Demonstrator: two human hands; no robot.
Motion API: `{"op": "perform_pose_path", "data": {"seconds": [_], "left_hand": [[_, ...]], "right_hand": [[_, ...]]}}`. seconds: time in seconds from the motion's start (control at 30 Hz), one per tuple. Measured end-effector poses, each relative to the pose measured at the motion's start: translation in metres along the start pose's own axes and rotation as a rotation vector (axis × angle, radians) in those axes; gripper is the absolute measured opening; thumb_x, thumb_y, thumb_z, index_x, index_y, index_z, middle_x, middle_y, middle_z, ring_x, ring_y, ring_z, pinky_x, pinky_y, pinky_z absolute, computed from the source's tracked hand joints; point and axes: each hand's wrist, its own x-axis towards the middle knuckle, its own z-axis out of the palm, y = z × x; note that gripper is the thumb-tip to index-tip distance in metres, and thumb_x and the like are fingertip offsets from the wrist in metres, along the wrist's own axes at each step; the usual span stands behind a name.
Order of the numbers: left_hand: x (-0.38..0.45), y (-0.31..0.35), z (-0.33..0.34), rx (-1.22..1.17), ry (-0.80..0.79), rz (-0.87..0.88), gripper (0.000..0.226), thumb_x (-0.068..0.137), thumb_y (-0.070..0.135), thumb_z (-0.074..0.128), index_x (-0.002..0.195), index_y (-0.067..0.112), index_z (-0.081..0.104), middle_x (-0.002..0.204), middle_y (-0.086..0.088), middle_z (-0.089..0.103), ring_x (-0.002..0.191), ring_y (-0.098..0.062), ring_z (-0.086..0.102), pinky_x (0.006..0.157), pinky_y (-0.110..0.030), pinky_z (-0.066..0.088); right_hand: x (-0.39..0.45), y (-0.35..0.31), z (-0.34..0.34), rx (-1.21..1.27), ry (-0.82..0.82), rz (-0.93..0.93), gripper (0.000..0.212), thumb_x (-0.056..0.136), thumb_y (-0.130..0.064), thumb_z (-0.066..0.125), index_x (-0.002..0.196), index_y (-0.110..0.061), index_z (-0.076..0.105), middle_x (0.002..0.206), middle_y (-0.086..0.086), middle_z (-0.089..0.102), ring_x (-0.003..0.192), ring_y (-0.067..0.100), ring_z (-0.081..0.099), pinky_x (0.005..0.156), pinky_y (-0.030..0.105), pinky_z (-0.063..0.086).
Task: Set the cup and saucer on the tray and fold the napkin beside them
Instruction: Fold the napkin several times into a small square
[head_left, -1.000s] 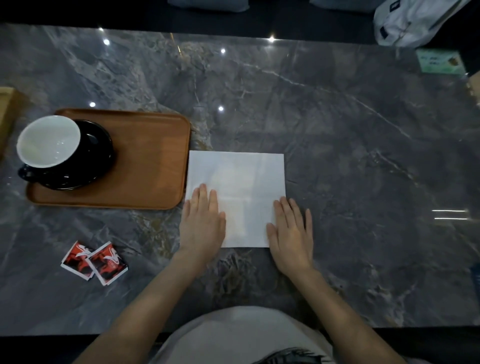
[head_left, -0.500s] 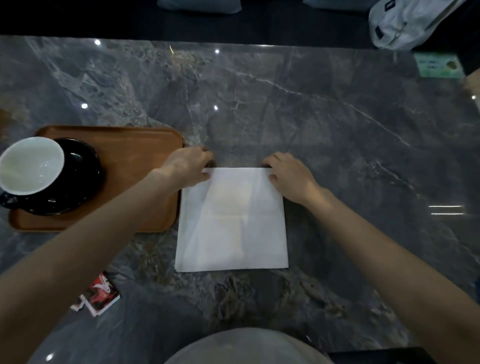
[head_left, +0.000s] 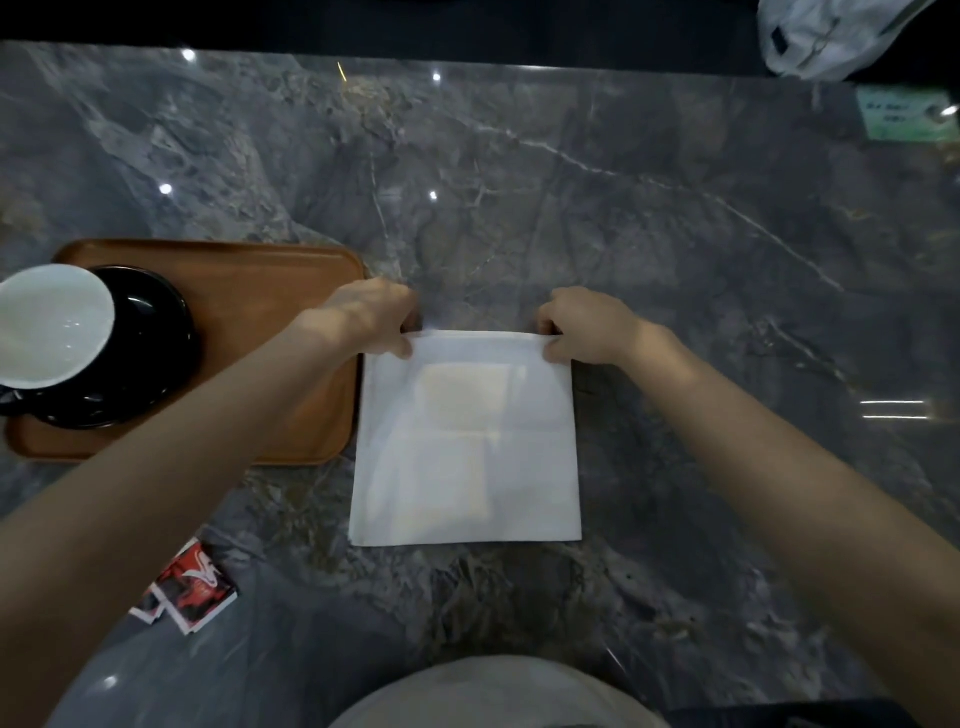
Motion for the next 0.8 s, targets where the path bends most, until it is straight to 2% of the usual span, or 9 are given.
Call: {"op": "perform_pose_path", "data": {"seconds": [0.13, 0.27, 0.4, 0.53, 0.67, 0.8], "left_hand": [[-0.002, 0.001, -0.001, 0.015, 0.035, 0.014, 0.034, 0.076, 0.028, 0.071, 0.106, 0.014, 0.062, 0.113, -0.012, 0.063, 0.107, -0.029, 0.056, 0.073, -0.028, 0.038], [-0.006, 0.0, 0.003, 0.004, 0.097, 0.043, 0.028, 0.079, 0.025, 0.067, 0.104, 0.014, 0.062, 0.113, -0.01, 0.063, 0.108, -0.028, 0.055, 0.074, -0.03, 0.039], [-0.014, -0.002, 0.003, -0.019, 0.143, 0.061, 0.02, 0.083, 0.022, 0.063, 0.101, 0.016, 0.061, 0.109, -0.009, 0.063, 0.102, -0.027, 0.056, 0.074, -0.03, 0.039], [-0.028, -0.001, 0.0, 0.035, 0.257, 0.111, 0.017, 0.083, 0.021, 0.061, 0.099, 0.014, 0.062, 0.103, -0.01, 0.066, 0.096, -0.029, 0.059, 0.068, -0.03, 0.038], [-0.047, 0.0, -0.001, 0.047, 0.301, 0.15, 0.015, 0.084, 0.017, 0.057, 0.099, 0.011, 0.059, 0.097, -0.014, 0.066, 0.088, -0.032, 0.059, 0.062, -0.03, 0.034], [-0.067, 0.004, 0.002, 0.085, 0.35, 0.195, 0.013, 0.086, 0.013, 0.054, 0.097, 0.006, 0.056, 0.09, -0.016, 0.064, 0.084, -0.034, 0.059, 0.059, -0.031, 0.033]], "right_hand": [[-0.002, 0.0, -0.003, 0.013, 0.005, -0.006, 0.023, 0.081, -0.016, 0.062, 0.1, -0.005, 0.06, 0.111, 0.014, 0.056, 0.102, 0.031, 0.053, 0.069, 0.033, 0.035], [-0.01, -0.002, -0.001, 0.056, 0.077, 0.011, 0.011, 0.08, -0.013, 0.059, 0.09, -0.009, 0.058, 0.102, 0.011, 0.062, 0.091, 0.026, 0.055, 0.064, 0.03, 0.032], [-0.021, -0.002, 0.0, 0.046, 0.101, 0.025, 0.004, 0.082, -0.011, 0.053, 0.082, -0.014, 0.051, 0.098, 0.01, 0.062, 0.079, 0.023, 0.048, 0.062, 0.03, 0.03], [-0.032, -0.004, -0.002, 0.018, 0.166, 0.03, 0.006, 0.085, -0.014, 0.052, 0.09, -0.012, 0.054, 0.101, 0.009, 0.062, 0.087, 0.027, 0.054, 0.064, 0.03, 0.032], [-0.049, -0.007, -0.001, -0.024, 0.233, 0.014, 0.011, 0.087, -0.014, 0.051, 0.097, -0.012, 0.055, 0.104, 0.007, 0.061, 0.088, 0.024, 0.055, 0.065, 0.031, 0.036], [-0.066, -0.014, 0.002, -0.075, 0.262, -0.002, 0.024, 0.089, -0.014, 0.048, 0.11, -0.01, 0.058, 0.111, 0.01, 0.057, 0.106, 0.028, 0.053, 0.078, 0.036, 0.044]]}}
